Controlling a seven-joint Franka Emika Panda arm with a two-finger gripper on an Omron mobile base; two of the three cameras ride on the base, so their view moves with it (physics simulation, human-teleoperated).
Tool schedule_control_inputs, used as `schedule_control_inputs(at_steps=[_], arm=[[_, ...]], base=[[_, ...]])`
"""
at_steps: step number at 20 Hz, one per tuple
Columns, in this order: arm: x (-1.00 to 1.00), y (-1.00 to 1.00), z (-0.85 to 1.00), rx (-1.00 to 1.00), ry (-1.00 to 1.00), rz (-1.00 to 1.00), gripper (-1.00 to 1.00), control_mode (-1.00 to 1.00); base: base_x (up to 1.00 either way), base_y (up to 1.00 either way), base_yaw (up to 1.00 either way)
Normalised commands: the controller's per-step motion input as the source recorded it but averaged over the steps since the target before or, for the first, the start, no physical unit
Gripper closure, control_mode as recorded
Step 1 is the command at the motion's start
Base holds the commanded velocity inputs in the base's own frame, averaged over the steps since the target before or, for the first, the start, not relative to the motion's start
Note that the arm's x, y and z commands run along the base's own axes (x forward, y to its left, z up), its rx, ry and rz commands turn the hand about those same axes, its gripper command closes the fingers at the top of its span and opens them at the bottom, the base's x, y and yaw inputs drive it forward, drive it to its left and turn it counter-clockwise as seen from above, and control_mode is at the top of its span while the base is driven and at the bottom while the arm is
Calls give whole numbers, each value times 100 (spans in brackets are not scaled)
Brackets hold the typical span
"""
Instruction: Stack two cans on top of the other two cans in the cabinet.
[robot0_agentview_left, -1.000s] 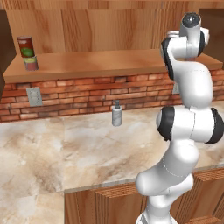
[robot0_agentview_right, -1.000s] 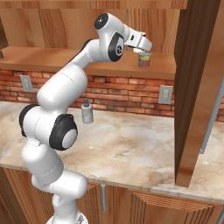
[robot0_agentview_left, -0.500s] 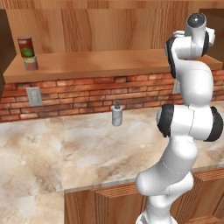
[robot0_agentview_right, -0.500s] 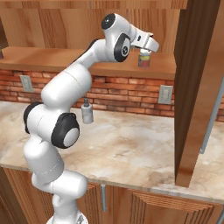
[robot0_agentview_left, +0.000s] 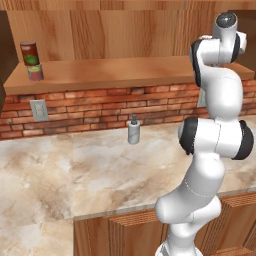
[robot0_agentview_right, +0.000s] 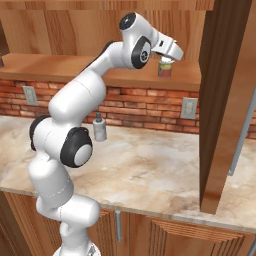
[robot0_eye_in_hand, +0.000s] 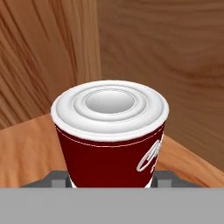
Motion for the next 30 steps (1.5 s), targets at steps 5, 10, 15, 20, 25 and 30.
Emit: schedule_control_inputs(at_steps=[5,10,15,20,25,30], arm=[[0,0,0,8,1,0,100,-100],[0,4,0,4,0,0,100,-100],[0,11,-2,1,0,0,100,-100],[0,10,-5,0,-1,0,100,-100],[0,1,-7,0,0,0,100,-100],[0,-7,-2,0,-2,-1,100,-100]], base=[[0,0,0],[0,0,0],[0,0,0],[0,0,0],[0,0,0],[0,0,0]])
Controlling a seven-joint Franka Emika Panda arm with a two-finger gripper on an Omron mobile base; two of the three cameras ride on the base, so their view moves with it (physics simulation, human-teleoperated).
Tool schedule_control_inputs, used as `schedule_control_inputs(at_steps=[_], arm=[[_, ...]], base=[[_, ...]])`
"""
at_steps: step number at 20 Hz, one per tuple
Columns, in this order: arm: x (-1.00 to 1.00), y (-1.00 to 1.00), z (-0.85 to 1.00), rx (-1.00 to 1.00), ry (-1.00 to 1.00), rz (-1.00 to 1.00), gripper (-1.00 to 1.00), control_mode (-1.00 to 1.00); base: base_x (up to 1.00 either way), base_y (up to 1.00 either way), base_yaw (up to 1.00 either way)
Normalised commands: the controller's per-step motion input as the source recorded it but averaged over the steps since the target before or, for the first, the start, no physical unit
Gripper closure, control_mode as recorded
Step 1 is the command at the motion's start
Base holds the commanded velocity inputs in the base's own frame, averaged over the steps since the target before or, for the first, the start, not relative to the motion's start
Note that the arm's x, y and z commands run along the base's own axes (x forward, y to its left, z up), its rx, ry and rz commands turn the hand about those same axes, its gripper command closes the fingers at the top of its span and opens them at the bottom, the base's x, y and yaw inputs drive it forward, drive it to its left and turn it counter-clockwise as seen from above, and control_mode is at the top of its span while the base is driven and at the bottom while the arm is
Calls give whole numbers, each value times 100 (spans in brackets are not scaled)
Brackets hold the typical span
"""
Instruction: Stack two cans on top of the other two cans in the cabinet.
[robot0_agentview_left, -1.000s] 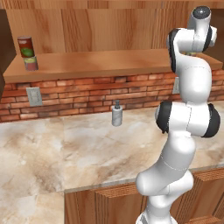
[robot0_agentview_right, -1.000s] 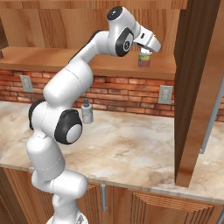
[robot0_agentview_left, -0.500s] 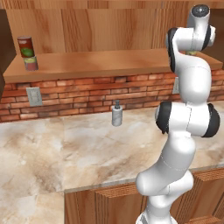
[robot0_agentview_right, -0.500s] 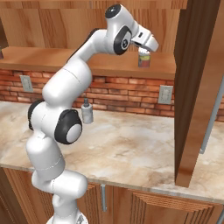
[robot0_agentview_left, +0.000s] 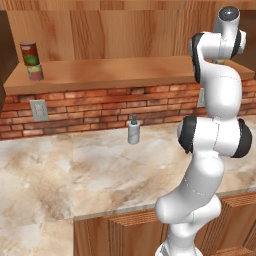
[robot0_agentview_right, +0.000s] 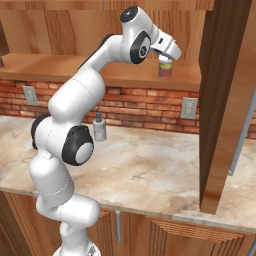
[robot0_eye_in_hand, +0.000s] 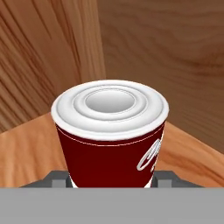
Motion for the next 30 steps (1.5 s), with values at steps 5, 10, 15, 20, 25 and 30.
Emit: schedule_control_inputs(at_steps=[5,10,15,20,25,30], arm=[[0,-2,-1,-1,-5,0,100,-100],[0,0,-5,0,0,0,100,-100],[-3,-2,-3,-2,0,-1,100,-100],[-2,0,-6,-4,0,-2,100,-100],[0,0,-12,-3,0,-1,100,-100],[0,0,-17,0,0,0,100,-100]], base=[[0,0,0],[0,0,0],[0,0,0],[0,0,0],[0,0,0],[0,0,0]])
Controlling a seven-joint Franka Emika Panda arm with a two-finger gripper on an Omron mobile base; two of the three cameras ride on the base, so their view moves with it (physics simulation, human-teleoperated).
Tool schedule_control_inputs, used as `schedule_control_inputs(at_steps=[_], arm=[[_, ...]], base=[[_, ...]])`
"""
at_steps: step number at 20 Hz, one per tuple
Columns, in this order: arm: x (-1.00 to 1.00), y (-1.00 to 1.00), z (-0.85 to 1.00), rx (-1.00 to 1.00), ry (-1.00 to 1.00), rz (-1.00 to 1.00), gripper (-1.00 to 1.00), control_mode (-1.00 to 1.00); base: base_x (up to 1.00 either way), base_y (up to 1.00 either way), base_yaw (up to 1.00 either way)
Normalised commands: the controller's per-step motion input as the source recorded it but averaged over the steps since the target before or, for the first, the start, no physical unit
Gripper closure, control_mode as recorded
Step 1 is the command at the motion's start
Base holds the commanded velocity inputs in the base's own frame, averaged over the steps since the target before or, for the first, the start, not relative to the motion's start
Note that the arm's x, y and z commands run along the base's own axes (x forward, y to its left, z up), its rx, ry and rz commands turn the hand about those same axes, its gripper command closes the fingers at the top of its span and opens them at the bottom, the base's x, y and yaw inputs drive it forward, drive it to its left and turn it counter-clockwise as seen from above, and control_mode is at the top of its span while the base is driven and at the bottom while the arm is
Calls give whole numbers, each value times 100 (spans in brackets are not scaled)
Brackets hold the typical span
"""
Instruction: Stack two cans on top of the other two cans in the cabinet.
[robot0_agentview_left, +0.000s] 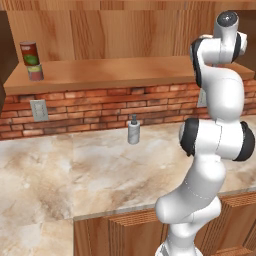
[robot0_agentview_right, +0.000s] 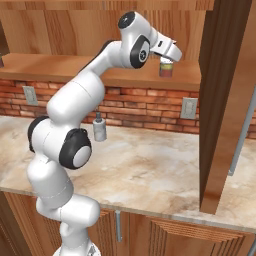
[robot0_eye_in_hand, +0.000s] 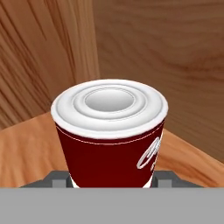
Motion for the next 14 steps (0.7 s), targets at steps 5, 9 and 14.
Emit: schedule_control_inputs(at_steps=[5,9,14], arm=[[0,0,-19,0,0,0,-100,-100],[0,0,-17,0,0,0,-100,-100],[0,1,-14,0,-1,0,-100,-100]], base=[[0,0,0],[0,0,0],[0,0,0]])
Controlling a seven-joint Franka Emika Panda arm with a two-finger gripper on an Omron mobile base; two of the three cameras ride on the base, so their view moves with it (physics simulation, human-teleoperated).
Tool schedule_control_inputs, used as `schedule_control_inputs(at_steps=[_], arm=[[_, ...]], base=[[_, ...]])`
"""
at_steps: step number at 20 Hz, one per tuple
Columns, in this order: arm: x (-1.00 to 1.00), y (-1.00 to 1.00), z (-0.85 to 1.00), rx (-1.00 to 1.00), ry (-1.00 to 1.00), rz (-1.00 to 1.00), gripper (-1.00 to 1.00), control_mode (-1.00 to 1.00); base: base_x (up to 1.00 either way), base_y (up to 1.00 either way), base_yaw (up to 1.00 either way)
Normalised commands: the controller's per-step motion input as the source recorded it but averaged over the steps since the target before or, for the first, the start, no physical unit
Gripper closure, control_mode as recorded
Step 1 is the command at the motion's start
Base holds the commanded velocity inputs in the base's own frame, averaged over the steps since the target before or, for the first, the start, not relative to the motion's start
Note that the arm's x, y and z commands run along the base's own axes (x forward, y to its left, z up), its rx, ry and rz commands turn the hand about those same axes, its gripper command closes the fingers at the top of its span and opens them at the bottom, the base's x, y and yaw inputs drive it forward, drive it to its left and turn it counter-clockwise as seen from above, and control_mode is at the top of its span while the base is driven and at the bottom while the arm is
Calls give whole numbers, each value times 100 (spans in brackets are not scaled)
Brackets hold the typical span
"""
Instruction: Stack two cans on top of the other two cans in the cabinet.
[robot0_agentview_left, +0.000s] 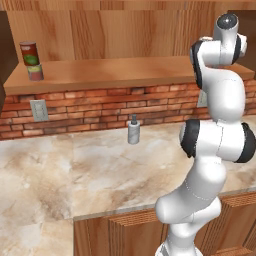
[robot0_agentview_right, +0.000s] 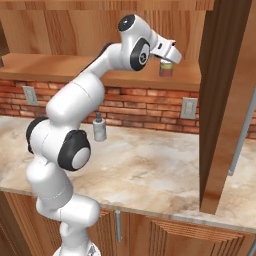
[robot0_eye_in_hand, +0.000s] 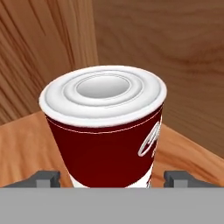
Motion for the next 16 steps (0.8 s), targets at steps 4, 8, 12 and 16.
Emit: schedule_control_inputs(at_steps=[4,8,12,16], arm=[[-2,10,-9,0,0,0,-100,-100],[-15,35,-5,0,-1,-1,-100,-100],[-29,53,-12,0,0,-3,-100,-100],[-37,58,-12,0,0,-1,-100,-100]], base=[[0,0,0],[0,0,0],[0,0,0],[0,0,0]])
